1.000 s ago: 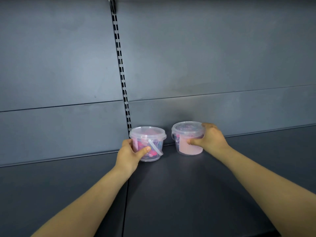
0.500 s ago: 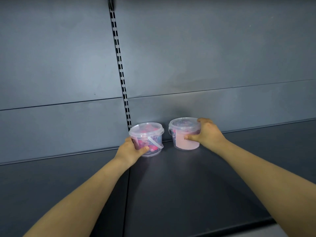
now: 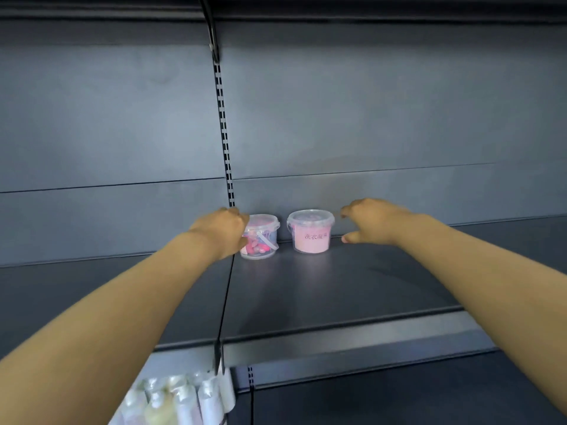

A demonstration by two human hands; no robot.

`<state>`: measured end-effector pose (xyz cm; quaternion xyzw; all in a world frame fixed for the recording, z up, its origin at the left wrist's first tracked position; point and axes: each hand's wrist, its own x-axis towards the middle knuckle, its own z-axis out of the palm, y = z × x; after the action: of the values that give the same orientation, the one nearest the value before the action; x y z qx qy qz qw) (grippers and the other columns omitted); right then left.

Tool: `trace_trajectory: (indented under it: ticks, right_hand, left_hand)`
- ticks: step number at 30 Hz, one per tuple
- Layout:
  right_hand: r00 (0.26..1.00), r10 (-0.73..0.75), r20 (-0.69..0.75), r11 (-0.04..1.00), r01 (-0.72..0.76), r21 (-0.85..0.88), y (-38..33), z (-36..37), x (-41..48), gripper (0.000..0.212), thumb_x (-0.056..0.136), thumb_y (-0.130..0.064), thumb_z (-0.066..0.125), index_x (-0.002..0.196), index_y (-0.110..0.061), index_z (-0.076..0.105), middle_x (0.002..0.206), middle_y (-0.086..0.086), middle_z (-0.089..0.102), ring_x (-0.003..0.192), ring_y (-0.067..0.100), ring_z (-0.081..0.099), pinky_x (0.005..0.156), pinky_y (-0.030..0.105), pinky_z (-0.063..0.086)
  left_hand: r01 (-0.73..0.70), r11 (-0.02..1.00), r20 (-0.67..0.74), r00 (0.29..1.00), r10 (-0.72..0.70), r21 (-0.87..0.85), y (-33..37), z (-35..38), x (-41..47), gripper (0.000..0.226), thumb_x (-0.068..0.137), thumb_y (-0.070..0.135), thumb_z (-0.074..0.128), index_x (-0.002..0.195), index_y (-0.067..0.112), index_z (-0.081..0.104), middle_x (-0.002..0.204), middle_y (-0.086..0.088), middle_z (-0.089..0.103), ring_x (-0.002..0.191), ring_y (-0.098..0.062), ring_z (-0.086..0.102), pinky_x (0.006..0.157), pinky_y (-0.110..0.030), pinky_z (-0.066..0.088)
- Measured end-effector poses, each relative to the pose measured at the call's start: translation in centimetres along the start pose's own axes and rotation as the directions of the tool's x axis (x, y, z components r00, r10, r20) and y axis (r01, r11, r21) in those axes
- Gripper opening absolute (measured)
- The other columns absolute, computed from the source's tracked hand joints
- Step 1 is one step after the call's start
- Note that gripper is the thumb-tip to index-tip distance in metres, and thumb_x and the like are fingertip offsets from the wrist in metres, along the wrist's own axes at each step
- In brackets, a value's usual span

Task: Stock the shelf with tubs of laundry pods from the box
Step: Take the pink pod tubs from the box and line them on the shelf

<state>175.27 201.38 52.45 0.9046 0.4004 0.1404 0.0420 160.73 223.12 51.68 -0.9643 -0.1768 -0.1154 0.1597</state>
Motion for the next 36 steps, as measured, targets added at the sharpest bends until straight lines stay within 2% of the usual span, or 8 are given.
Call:
trace_trajectory:
  ticks: [5,10,14,18,22,25,31,36]
  right_hand:
    - [0.998,-0.013,-0.055,1.000,0.012,-0.024,1.7,-4.1,-9.3,0.060,0.086,-0.047,0.057,0.135,-0.015,0.044,0.137,0.009,0.049,0.123,0.030,0.048,0.099,0.038,0.043]
    - [0.996,-0.016,-0.091,1.000,0.016,-0.002,4.5,-5.8,-20.6,0.061,0.087,-0.046,0.058,0.137,-0.014,0.041,0.136,0.012,0.047,0.125,0.030,0.044,0.099,0.039,0.042]
    - [0.995,-0.001,-0.098,0.998,0.007,0.062,6.9,-6.2,-30.2,0.061,0.086,-0.044,0.061,0.134,-0.010,0.044,0.134,0.014,0.049,0.124,0.031,0.045,0.100,0.040,0.042]
    - [0.997,0.042,-0.064,0.996,-0.036,0.085,9.8,-4.6,-38.5,0.056,0.087,-0.043,0.058,0.130,-0.009,0.047,0.128,0.013,0.053,0.117,0.032,0.048,0.095,0.042,0.045]
    - [0.997,0.070,0.009,0.994,-0.071,0.083,12.3,-1.7,-44.2,0.061,0.088,-0.045,0.057,0.135,-0.009,0.043,0.131,0.015,0.050,0.121,0.032,0.045,0.093,0.038,0.043]
    - [0.992,0.096,0.084,0.987,-0.105,0.120,14.0,1.7,-46.9,0.063,0.086,-0.045,0.060,0.135,-0.008,0.043,0.134,0.014,0.049,0.122,0.032,0.045,0.098,0.040,0.043]
    - [0.969,0.086,0.233,0.979,-0.126,0.161,16.4,11.7,-48.7,0.058,0.084,-0.046,0.062,0.126,-0.009,0.051,0.123,0.013,0.055,0.115,0.030,0.049,0.092,0.042,0.047]
    - [0.932,0.026,0.363,0.979,-0.098,0.180,18.0,22.4,-48.7,0.054,0.075,-0.052,0.060,0.112,-0.013,0.058,0.112,0.010,0.060,0.110,0.030,0.054,0.089,0.039,0.049]
  left_hand:
    - [0.051,0.999,-0.064,0.997,-0.050,0.002,3.9,-6.2,-6.9,0.041,0.097,0.032,0.041,0.127,0.005,0.045,0.126,-0.015,0.047,0.121,-0.032,0.043,0.089,-0.040,0.042]
    - [0.086,0.996,-0.085,0.993,-0.087,-0.008,10.3,-9.8,-16.2,0.039,0.096,0.032,0.041,0.123,0.004,0.047,0.125,-0.017,0.048,0.120,-0.032,0.041,0.094,-0.043,0.043]
    - [0.083,0.991,-0.126,0.987,-0.095,-0.100,16.5,-12.5,-23.8,0.039,0.095,0.029,0.044,0.125,0.004,0.049,0.128,-0.019,0.048,0.122,-0.034,0.041,0.096,-0.041,0.039]
    - [0.056,0.978,-0.154,0.984,-0.088,-0.201,22.3,-13.0,-29.1,0.039,0.094,0.027,0.047,0.121,0.000,0.050,0.126,-0.021,0.050,0.122,-0.035,0.042,0.098,-0.046,0.041]
    - [0.027,0.969,-0.107,0.993,-0.054,-0.245,28.0,-11.2,-32.6,0.040,0.095,0.029,0.045,0.124,0.002,0.048,0.129,-0.017,0.048,0.126,-0.032,0.038,0.101,-0.044,0.039]
    - [0.004,0.955,-0.042,0.999,-0.018,-0.296,32.1,-9.0,-34.0,0.041,0.095,0.031,0.044,0.127,0.004,0.046,0.131,-0.013,0.047,0.129,-0.028,0.035,0.098,-0.043,0.041]
    - [-0.069,0.928,0.027,0.996,0.084,-0.366,39.0,-1.2,-34.2,0.040,0.095,0.033,0.046,0.126,0.008,0.048,0.124,-0.011,0.053,0.120,-0.027,0.044,0.098,-0.041,0.043]
    - [-0.004,0.899,0.185,0.978,0.095,-0.438,44.6,7.9,-33.6,0.038,0.094,0.031,0.046,0.125,0.010,0.048,0.124,-0.008,0.051,0.119,-0.025,0.043,0.097,-0.038,0.043]
